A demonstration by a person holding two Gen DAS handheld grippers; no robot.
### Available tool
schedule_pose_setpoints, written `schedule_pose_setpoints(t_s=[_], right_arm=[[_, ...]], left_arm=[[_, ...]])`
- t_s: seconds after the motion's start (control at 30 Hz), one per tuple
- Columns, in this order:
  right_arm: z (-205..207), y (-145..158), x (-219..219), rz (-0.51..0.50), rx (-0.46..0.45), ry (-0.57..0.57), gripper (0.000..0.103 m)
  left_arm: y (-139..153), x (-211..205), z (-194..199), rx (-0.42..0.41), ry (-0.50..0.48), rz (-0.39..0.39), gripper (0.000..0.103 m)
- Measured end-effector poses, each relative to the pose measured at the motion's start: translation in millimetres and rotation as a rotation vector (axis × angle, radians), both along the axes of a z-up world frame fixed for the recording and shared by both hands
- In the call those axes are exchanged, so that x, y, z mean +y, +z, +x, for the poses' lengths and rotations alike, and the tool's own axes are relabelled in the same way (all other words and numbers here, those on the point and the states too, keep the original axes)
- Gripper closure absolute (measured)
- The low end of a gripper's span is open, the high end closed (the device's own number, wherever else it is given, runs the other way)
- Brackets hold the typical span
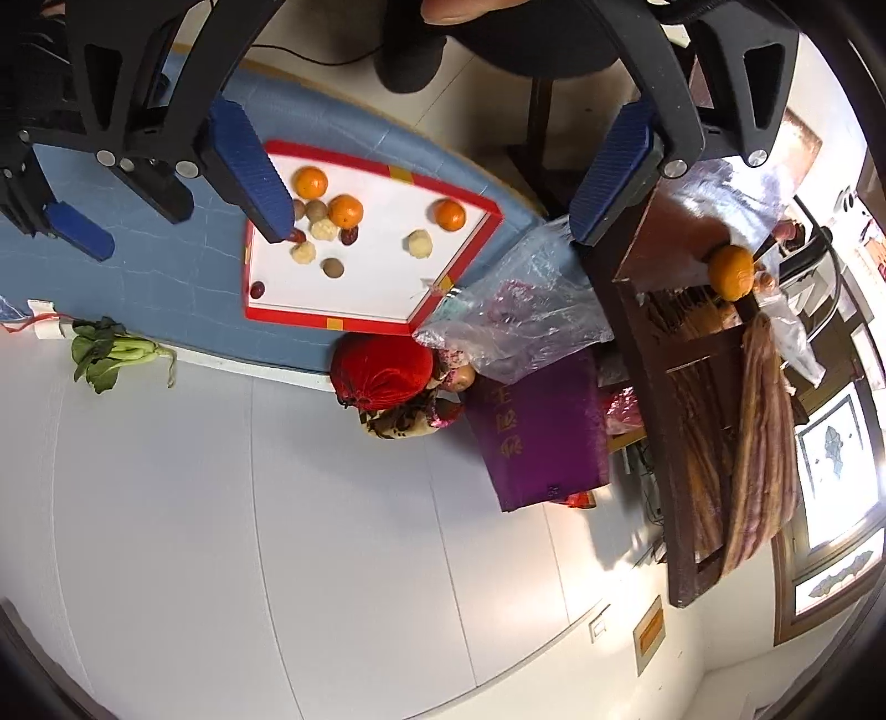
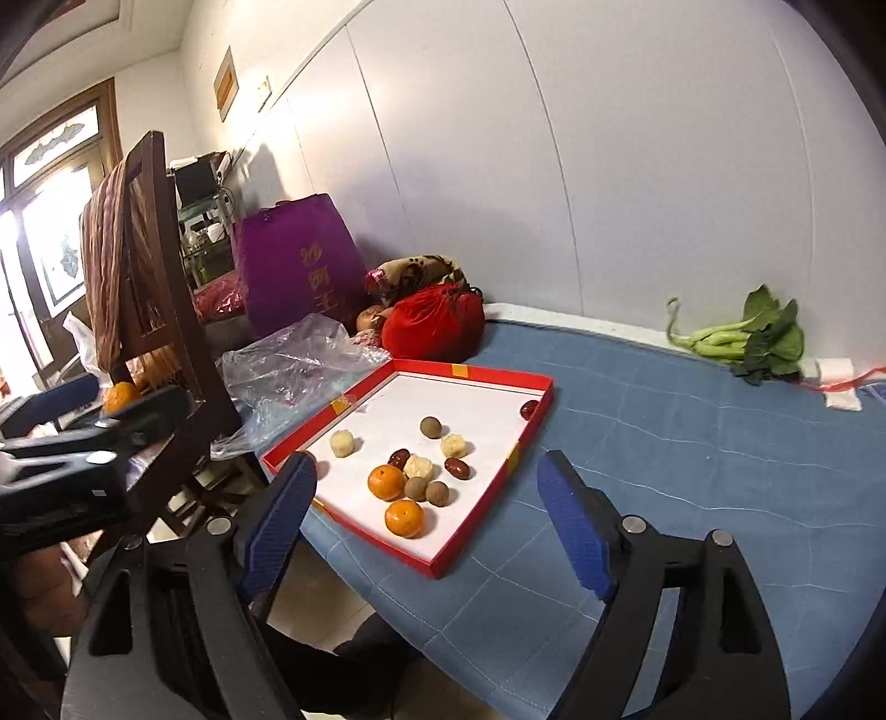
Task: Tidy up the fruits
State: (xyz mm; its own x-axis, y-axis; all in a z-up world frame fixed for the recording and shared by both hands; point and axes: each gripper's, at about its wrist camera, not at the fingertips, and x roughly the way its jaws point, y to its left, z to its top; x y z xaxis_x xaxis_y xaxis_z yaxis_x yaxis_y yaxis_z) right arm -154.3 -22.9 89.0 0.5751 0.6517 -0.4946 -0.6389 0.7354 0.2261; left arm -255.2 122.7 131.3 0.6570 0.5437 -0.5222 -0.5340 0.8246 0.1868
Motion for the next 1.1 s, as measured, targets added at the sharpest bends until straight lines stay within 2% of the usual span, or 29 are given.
schedule_pose_setpoints(t_s=[0.3,0.5,0.67,0.83,0.97,1.1], right_arm=[[-32,21,-17,0.038,-0.147,-0.055,0.016],[-45,25,-20,0.008,-0.094,-0.103,0.016],[-64,37,-15,-0.028,-0.127,-0.107,0.016],[-74,53,-18,0.0,-0.129,-0.088,0.016],[-84,63,-14,-0.014,-0.167,-0.081,0.016],[-92,70,-10,-0.021,-0.174,-0.071,0.016]], left_arm=[[19,-10,-44,-0.032,0.04,0.03,0.001],[17,-10,-53,-0.014,0.04,0.017,0.001],[15,-12,-59,-0.008,0.022,0.029,0.001],[17,-12,-64,-0.019,0.006,0.021,0.001],[22,-11,-68,-0.031,0.005,0.026,0.001],[24,-5,-72,-0.044,0.011,-0.007,0.001]])
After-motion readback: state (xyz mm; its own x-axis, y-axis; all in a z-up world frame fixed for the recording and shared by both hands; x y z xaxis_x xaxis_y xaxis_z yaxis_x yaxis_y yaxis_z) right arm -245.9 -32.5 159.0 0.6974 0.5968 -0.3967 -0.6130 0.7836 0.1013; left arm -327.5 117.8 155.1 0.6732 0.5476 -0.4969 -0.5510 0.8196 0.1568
